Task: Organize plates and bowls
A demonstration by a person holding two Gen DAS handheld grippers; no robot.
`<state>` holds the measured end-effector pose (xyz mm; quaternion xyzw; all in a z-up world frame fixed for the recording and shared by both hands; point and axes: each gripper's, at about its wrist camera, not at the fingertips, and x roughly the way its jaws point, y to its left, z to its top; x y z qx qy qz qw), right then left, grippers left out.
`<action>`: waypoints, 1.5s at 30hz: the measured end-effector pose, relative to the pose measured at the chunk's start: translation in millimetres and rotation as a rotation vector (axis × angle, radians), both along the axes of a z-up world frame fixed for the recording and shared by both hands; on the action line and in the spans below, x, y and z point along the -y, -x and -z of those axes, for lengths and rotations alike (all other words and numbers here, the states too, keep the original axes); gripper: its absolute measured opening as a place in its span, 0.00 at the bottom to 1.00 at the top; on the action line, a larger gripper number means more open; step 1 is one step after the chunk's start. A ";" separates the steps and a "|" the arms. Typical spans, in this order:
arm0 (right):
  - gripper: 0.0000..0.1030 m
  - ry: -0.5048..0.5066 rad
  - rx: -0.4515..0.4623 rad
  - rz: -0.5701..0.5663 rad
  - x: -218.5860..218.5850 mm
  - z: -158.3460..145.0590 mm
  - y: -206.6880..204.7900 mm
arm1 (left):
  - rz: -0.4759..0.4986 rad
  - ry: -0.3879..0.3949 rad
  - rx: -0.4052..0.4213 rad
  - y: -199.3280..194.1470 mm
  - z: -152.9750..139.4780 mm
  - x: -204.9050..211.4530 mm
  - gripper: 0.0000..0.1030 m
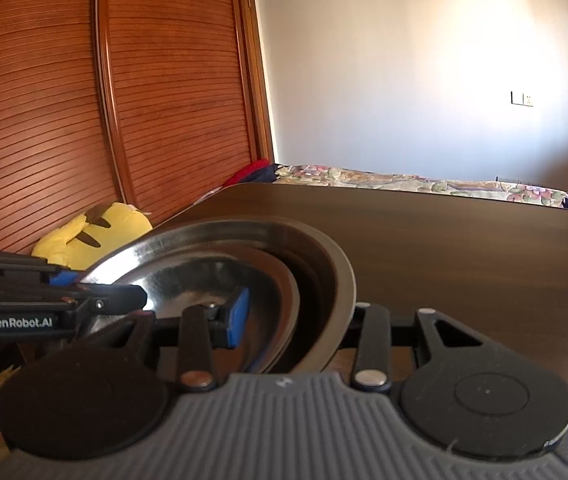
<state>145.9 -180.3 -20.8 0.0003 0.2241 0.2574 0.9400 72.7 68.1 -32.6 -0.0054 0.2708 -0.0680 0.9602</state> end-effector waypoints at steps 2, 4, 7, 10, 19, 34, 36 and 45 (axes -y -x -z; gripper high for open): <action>0.42 0.001 0.000 -0.003 -0.4 0.5 0.5 | -0.002 -0.003 0.002 0.0 0.0 0.3 0.32; 0.48 0.004 0.001 -0.004 -0.9 0.3 1.1 | -0.006 -0.003 0.007 1.2 -0.4 1.2 0.39; 0.58 0.020 0.007 -0.002 -4.1 0.7 2.5 | -0.009 -0.002 0.014 0.9 -1.3 -0.2 0.47; 0.60 0.041 0.032 0.008 -6.1 -1.4 4.9 | -0.013 -0.002 0.017 0.6 -1.2 -0.2 0.53; 0.70 0.018 0.043 0.045 3.2 -6.7 7.3 | -0.020 -0.012 0.040 1.5 -6.0 0.5 0.76; 0.87 0.013 0.114 0.162 33.7 -28.5 31.5 | -0.043 -0.050 0.099 21.6 -24.8 15.9 1.00; 0.93 0.009 0.127 0.173 37.4 -31.1 36.1 | -0.037 -0.058 0.107 25.8 -27.9 19.6 1.00; 1.00 -0.002 0.179 0.213 52.6 -47.4 57.3 | -0.022 -0.075 0.138 41.2 -42.1 36.8 1.00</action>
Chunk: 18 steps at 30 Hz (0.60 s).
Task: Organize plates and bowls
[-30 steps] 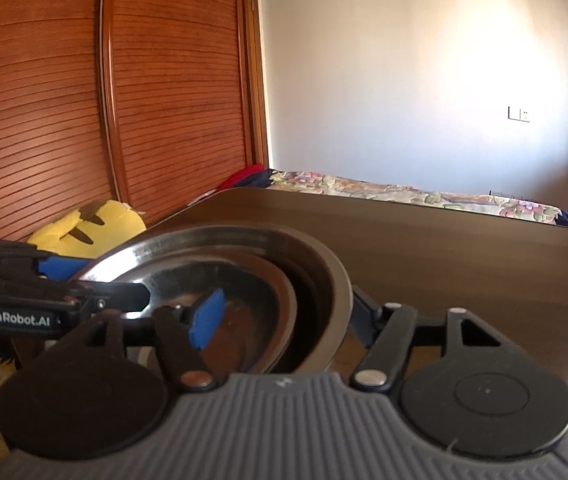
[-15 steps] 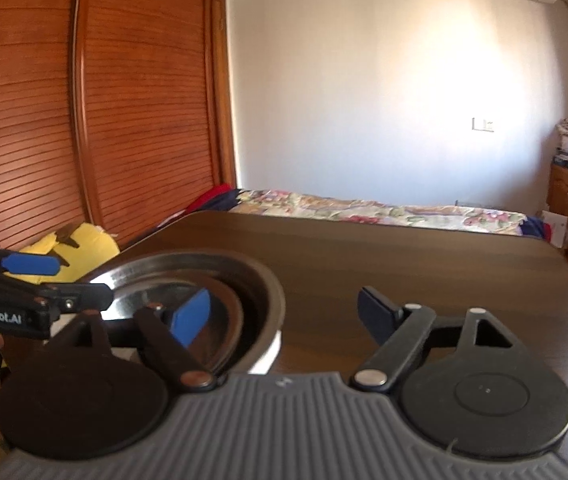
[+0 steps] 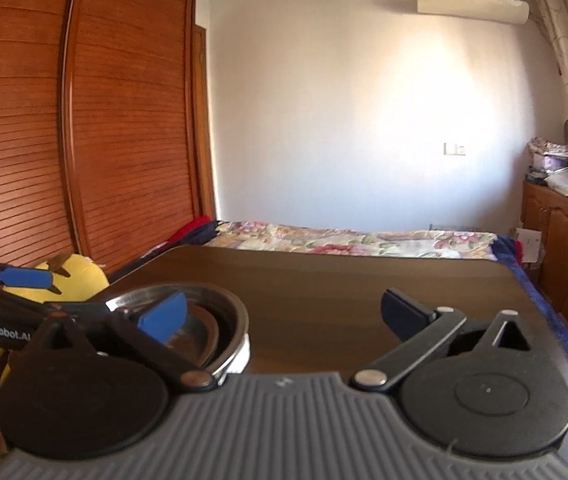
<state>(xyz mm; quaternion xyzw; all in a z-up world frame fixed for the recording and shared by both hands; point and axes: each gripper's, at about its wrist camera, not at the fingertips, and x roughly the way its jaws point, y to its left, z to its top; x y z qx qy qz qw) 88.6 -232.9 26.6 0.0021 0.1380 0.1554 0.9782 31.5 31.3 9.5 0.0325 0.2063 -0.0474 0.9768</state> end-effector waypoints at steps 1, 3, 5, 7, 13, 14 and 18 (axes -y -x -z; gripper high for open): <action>1.00 0.004 0.004 0.011 1.8 -2.2 1.8 | 0.002 0.004 -0.001 1.1 -1.9 1.3 1.00; 1.00 0.012 0.001 0.033 4.3 -5.8 3.6 | -0.002 0.004 -0.007 2.5 -4.5 4.4 1.00; 1.00 0.012 0.002 0.052 7.4 -8.2 6.8 | -0.015 -0.014 -0.011 4.9 -6.9 10.3 1.00; 1.00 0.013 0.007 0.066 10.5 -10.3 10.9 | -0.019 -0.027 -0.004 8.6 -10.1 15.3 1.00; 1.00 0.018 0.003 0.106 13.3 -12.7 20.3 | 0.007 -0.021 0.004 20.6 -15.6 23.7 1.00; 1.00 0.020 0.000 0.116 13.8 -12.3 21.9 | 0.008 -0.020 0.003 22.9 -15.8 24.6 1.00; 1.00 0.017 -0.013 0.130 16.9 -9.8 28.4 | 0.008 -0.028 -0.002 29.3 -15.3 28.2 1.00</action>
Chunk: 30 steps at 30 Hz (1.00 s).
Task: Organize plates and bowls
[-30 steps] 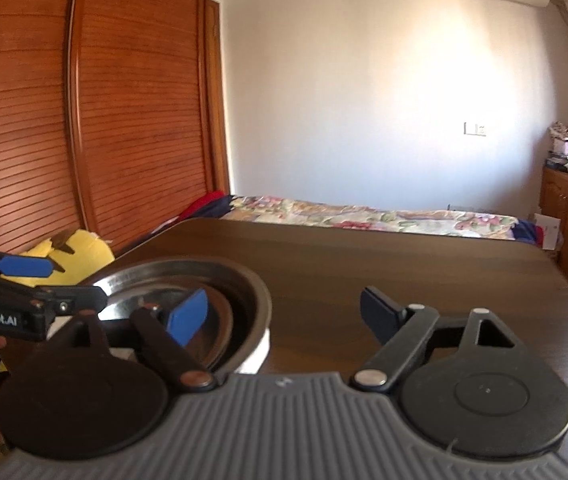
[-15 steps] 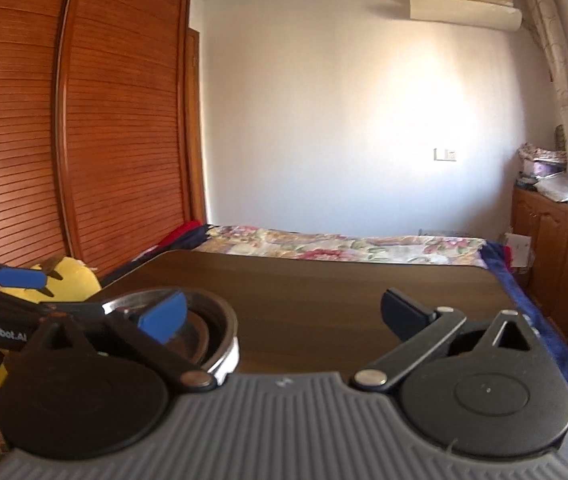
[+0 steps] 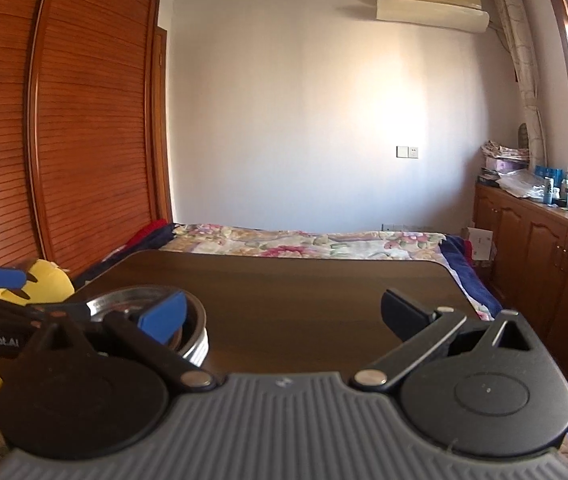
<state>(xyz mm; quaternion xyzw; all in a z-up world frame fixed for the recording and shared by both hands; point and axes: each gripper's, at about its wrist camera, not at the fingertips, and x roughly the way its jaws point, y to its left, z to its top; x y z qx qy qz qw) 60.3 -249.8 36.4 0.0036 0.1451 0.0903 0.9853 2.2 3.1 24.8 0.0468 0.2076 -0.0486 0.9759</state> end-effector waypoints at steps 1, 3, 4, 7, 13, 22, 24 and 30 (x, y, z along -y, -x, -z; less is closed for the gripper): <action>1.00 -0.007 -0.004 -0.001 1.2 0.4 0.9 | -0.001 -0.001 -0.001 1.0 -0.2 0.6 1.00; 1.00 -0.019 -0.009 -0.003 2.7 0.9 1.7 | -0.002 -0.004 -0.005 2.4 0.3 1.2 1.00; 1.00 -0.020 -0.010 -0.003 3.8 0.9 1.2 | -0.003 -0.004 -0.005 3.4 0.5 1.0 1.00; 1.00 -0.018 -0.013 0.000 4.8 1.8 1.5 | -0.005 0.000 -0.009 4.8 3.1 0.5 1.00; 1.00 -0.014 -0.026 0.008 7.2 7.5 3.6 | -0.010 0.014 -0.030 2.8 12.6 -1.1 1.00; 1.00 0.005 -0.054 0.016 3.9 21.2 5.4 | -0.016 0.030 -0.050 2.8 23.7 -2.1 1.00; 1.00 0.009 -0.060 0.015 2.8 23.7 5.2 | -0.015 0.034 -0.054 2.4 26.6 -2.4 1.00; 1.00 0.014 -0.066 0.017 3.3 24.0 4.4 | -0.016 0.033 -0.067 1.6 31.0 -0.7 1.00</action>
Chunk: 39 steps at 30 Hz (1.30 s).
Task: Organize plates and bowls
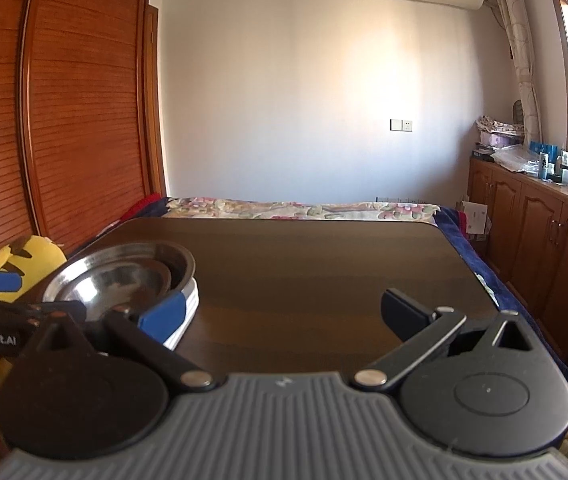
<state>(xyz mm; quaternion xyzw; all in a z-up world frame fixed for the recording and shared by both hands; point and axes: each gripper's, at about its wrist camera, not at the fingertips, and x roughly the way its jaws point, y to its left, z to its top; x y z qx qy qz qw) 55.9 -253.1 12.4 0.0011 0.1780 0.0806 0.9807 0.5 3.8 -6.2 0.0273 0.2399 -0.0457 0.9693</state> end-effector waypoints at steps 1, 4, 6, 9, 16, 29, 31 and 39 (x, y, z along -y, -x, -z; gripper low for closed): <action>1.00 -0.001 0.002 0.002 0.5 -0.3 0.3 | 0.000 0.000 0.001 0.2 -0.3 -0.2 1.00; 1.00 -0.001 0.003 0.005 1.2 0.0 -0.1 | -0.002 0.004 0.002 -0.4 -0.1 -0.6 1.00; 1.00 -0.002 0.003 0.005 2.0 0.1 0.1 | -0.003 0.004 0.003 -1.0 -0.4 -0.8 1.00; 1.00 -0.003 0.003 0.006 3.0 0.4 0.2 | -0.004 0.004 0.006 -0.4 -0.9 -1.2 1.00; 1.00 -0.004 0.004 0.008 3.5 0.2 0.0 | -0.003 0.004 0.013 0.5 -2.2 -2.7 1.00; 1.00 -0.009 0.004 0.012 5.6 0.1 -0.4 | -0.001 0.003 0.015 1.1 -2.4 -2.6 1.00; 1.00 -0.009 0.004 0.014 5.8 0.3 -0.4 | -0.001 0.004 0.016 1.3 -2.5 -2.7 1.00; 1.00 -0.012 0.002 0.019 5.5 0.7 -1.4 | -0.002 0.004 0.018 2.1 -3.2 -2.4 1.00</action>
